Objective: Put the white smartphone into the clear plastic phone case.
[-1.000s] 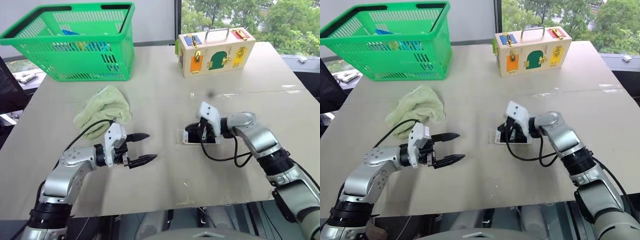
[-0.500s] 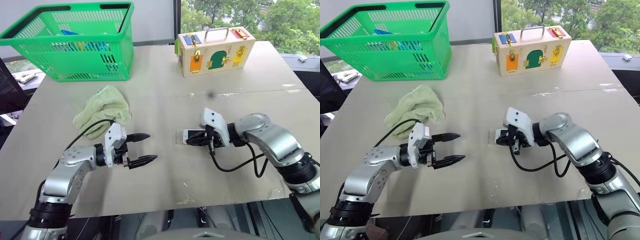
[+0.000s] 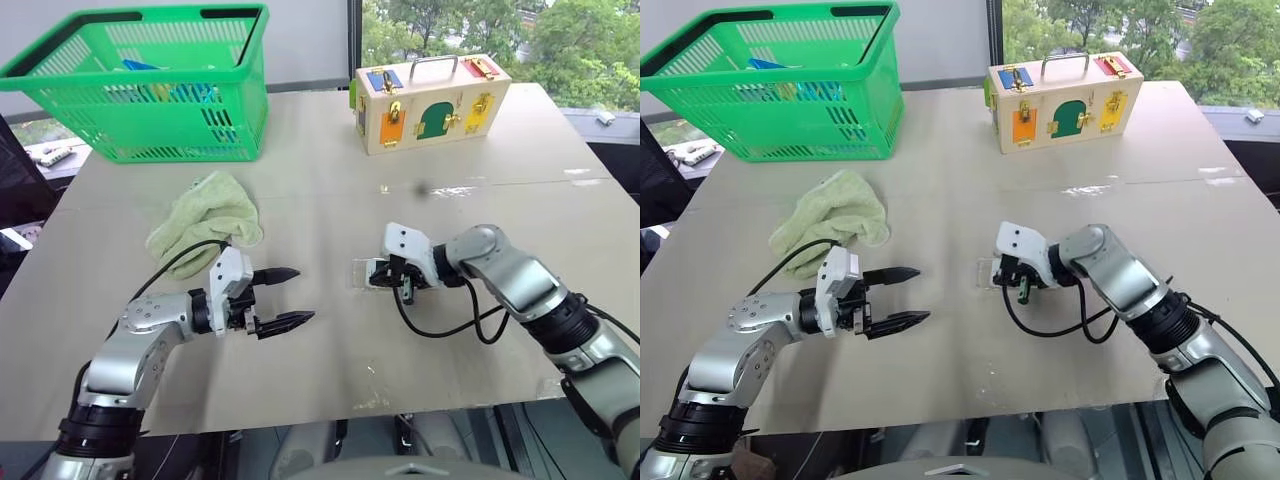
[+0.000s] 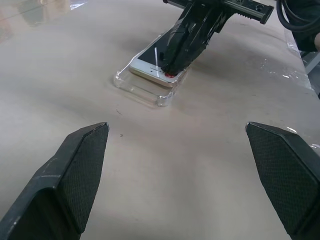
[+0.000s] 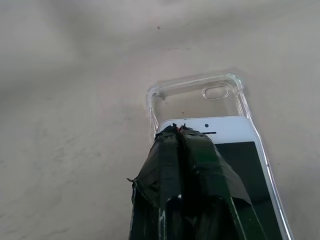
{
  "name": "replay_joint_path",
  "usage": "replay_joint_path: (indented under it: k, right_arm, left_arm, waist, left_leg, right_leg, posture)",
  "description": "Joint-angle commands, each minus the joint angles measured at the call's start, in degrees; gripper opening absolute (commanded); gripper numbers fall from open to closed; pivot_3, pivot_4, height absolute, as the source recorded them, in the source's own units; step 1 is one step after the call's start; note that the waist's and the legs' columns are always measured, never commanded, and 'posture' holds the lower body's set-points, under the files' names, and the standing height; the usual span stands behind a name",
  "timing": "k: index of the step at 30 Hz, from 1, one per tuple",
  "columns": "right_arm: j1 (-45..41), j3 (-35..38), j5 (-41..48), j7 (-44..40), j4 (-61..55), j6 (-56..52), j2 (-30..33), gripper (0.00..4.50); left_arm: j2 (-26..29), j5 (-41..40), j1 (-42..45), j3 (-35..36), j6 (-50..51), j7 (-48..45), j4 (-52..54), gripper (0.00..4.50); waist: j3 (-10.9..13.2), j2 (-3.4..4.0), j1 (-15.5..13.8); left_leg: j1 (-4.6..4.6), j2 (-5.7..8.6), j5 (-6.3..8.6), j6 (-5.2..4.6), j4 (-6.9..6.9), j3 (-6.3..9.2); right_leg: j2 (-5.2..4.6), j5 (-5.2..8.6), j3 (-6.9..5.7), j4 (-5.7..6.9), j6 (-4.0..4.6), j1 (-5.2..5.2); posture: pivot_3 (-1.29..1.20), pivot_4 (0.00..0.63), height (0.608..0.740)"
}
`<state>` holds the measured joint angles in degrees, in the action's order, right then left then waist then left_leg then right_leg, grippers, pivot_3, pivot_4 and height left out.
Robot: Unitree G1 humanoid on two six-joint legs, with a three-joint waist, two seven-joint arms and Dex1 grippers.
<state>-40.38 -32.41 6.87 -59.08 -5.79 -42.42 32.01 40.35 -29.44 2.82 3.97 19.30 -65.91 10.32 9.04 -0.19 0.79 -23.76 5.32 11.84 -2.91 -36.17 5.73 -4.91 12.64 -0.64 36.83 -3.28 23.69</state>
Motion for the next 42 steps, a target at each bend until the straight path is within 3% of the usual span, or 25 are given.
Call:
replay_joint_path:
  k: [1,10,13,16,19,22,26,29,32,33,42]
  right_arm:
    - [0.7,-7.7,-4.7,-2.4,4.4,-1.8,0.9,0.10]
    - [1.3,-9.3,-9.0,-4.0,12.5,3.7,-0.9,0.10]
    - [2.3,-4.2,-5.9,-3.9,10.5,5.4,-1.8,0.10]
    - [4.2,4.9,0.2,-3.5,3.0,5.0,-2.6,0.10]
    - [5.6,12.0,4.5,-1.6,-5.2,1.4,-2.3,0.10]
    - [7.0,17.5,7.9,0.3,-13.2,-4.1,-0.1,0.10]
    - [8.9,22.7,9.2,4.9,-20.8,-10.3,3.6,0.00]
    - [12.1,24.8,6.6,9.0,-24.0,-12.4,8.3,0.00]
    - [16.5,27.2,5.7,12.2,-26.5,-13.8,11.8,0.00]
    - [17.8,28.4,5.7,13.6,-27.2,-14.6,12.1,0.00]
    - [26.1,31.9,4.4,20.6,-30.2,-18.1,15.3,0.00]
  left_arm:
    - [0.3,-0.6,-0.4,0.8,-0.4,0.2,2.2,4.50]
    - [0.0,-0.3,0.3,0.0,-0.2,0.5,1.9,4.50]
    - [-0.1,-0.1,1.0,-0.3,0.0,0.6,1.7,4.50]
    - [-0.2,0.1,2.2,-0.8,0.5,1.0,1.5,4.50]
    - [-0.5,0.3,3.4,-1.8,1.3,1.7,1.4,4.50]
    - [-0.5,1.1,5.0,-3.6,1.9,1.7,0.7,4.50]
    - [0.0,3.8,7.3,-6.5,1.6,0.6,-1.7,3.35]
    - [-0.9,5.9,10.3,-9.0,0.9,0.2,-4.5,1.76]
    - [-2.3,8.1,13.4,-11.2,0.4,0.5,-7.7,0.36]
    - [-2.9,8.9,14.5,-11.9,0.4,0.9,-8.8,0.09]
    - [-7.1,13.7,20.0,-16.5,0.0,1.8,-14.5,0.09]
  waist:
    - [-0.1,-0.02,0.0]
    - [-1.0,-0.33,-0.1]
    - [-1.0,-0.33,-0.1]
    - [-0.8,-0.22,-0.2]
    - [-0.6,-0.07,-0.2]
    - [-0.4,-0.04,-0.1]
    - [-0.4,-0.04,-0.3]
    - [-0.3,-0.10,-0.6]
    - [0.0,-0.12,-1.5]
    - [0.1,-0.11,-1.6]
    - [0.2,-0.21,-1.6]
  left_leg:
    - [0.01,0.00,0.00,0.00,0.00,0.00]
    - [0.21,0.00,0.12,0.19,-0.01,0.02]
    - [0.86,-0.02,0.15,0.21,0.10,0.02]
    - [0.93,-0.03,0.16,0.21,0.12,0.05]
    - [0.66,-0.01,0.14,0.20,0.13,0.06]
    - [-0.25,0.01,-0.08,0.04,0.01,0.06]
    - [-0.25,0.02,-0.03,0.03,0.13,0.06]
    - [-0.25,0.03,-0.02,0.01,0.15,0.06]
    - [-0.27,0.05,0.00,0.03,0.12,0.05]
    - [-0.27,0.04,0.00,0.04,0.09,0.05]
    - [-0.31,0.04,-0.04,-0.01,0.05,0.04]
  right_leg:
    - [0.00,0.00,0.00,0.00,0.00,0.00]
    - [0.01,0.12,-0.02,0.00,0.15,-0.23]
    - [-0.02,0.32,0.01,-0.04,-0.03,-0.89]
    - [-0.04,0.35,0.01,-0.05,-0.03,-0.98]
    - [-0.04,0.34,0.01,-0.05,-0.01,-0.67]
    - [0.02,-0.01,0.01,0.12,0.06,0.29]
    - [-0.02,0.00,0.00,0.03,0.08,0.28]
    - [-0.06,0.01,-0.02,-0.03,0.06,0.25]
    - [-0.09,0.03,-0.05,-0.06,0.04,0.23]
    - [-0.09,0.03,-0.06,-0.06,0.04,0.22]
    - [-0.08,0.02,-0.05,-0.06,0.03,0.15]
  posture:
    - [0.00,0.150,0.740]
    - [0.00,0.150,0.740]
    - [0.00,0.150,0.740]
    - [0.00,0.150,0.740]
    - [0.00,0.150,0.740]
    - [0.00,0.150,0.740]
    - [0.00,0.150,0.740]
    - [0.00,0.150,0.740]
    - [0.00,0.150,0.740]
    - [0.00,0.150,0.740]
    - [0.00,0.150,0.740]
